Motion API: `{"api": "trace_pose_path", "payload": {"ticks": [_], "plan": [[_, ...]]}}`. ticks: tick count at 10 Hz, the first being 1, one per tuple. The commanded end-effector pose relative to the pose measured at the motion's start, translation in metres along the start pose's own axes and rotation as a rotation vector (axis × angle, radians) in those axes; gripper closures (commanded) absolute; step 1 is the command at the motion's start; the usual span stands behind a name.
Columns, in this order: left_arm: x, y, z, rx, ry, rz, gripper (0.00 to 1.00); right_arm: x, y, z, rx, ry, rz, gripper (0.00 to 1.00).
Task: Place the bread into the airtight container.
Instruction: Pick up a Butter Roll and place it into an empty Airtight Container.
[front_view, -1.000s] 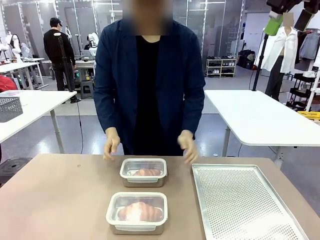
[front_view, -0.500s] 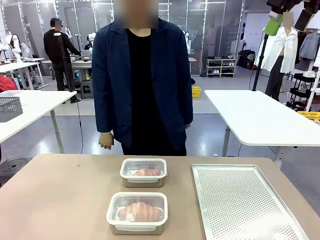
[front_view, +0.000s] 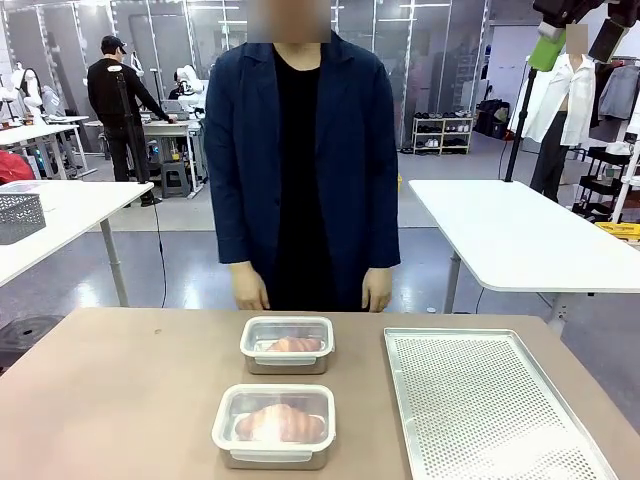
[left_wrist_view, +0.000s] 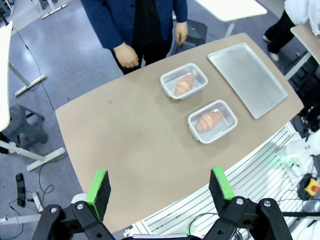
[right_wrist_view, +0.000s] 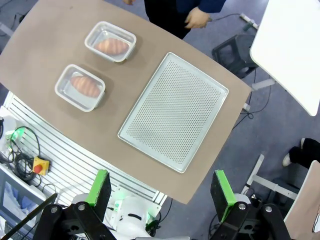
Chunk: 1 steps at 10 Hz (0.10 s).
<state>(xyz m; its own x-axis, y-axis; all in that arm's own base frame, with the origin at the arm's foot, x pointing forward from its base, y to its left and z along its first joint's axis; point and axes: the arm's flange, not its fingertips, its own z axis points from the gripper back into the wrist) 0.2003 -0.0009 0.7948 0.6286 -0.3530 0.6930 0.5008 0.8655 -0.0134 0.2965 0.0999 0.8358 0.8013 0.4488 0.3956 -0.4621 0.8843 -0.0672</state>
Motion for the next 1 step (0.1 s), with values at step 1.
{"api": "trace_pose_path", "payload": {"ticks": [1], "plan": [[0.0005, -0.0004, 0.0002, -0.006, 0.002, -0.015, 0.0, -0.0007, -0.0016, 0.0012, -0.014, -0.001, 0.016, 0.0]]}}
